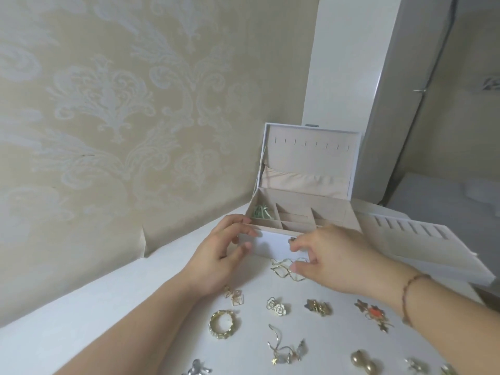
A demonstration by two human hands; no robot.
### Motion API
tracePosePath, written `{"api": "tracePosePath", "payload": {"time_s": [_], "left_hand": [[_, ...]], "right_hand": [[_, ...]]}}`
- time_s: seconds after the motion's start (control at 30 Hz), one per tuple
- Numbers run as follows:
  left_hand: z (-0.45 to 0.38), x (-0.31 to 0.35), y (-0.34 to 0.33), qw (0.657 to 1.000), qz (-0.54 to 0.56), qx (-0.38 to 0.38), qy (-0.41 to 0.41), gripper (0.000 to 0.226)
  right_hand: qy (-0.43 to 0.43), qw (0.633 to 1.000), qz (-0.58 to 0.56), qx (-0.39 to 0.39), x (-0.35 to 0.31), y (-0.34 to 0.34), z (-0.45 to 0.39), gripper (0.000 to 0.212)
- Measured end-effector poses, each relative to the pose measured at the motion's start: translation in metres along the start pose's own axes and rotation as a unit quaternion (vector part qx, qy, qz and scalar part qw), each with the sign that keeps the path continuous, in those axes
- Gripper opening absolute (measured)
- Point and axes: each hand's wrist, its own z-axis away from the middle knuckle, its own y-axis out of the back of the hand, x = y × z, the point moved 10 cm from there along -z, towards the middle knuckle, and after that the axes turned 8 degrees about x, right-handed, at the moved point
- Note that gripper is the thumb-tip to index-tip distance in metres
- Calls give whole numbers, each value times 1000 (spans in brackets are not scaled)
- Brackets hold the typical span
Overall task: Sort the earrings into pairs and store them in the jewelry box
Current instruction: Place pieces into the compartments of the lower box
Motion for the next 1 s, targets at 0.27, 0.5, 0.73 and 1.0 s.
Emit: {"api": "tracePosePath", "payload": {"time_s": [0.27,0.5,0.73,1.0], "left_hand": [[-1,-2,-1,1000,-2,-2,-4,20],[-1,-2,-1,1000,-1,-1,-4,22],[-1,-3,-1,1000,-5,-1,-4,21],[0,-1,0,1000,-10,0,-2,20]], "right_hand": [[13,999,47,-11,-4,-29,-6,44],[-4,1000,-16,-1,2,-31,-6,34],[-18,999,-27,18,6,-30,-2,27],[34,999,-16,-3,-6,-4,9,28]]}}
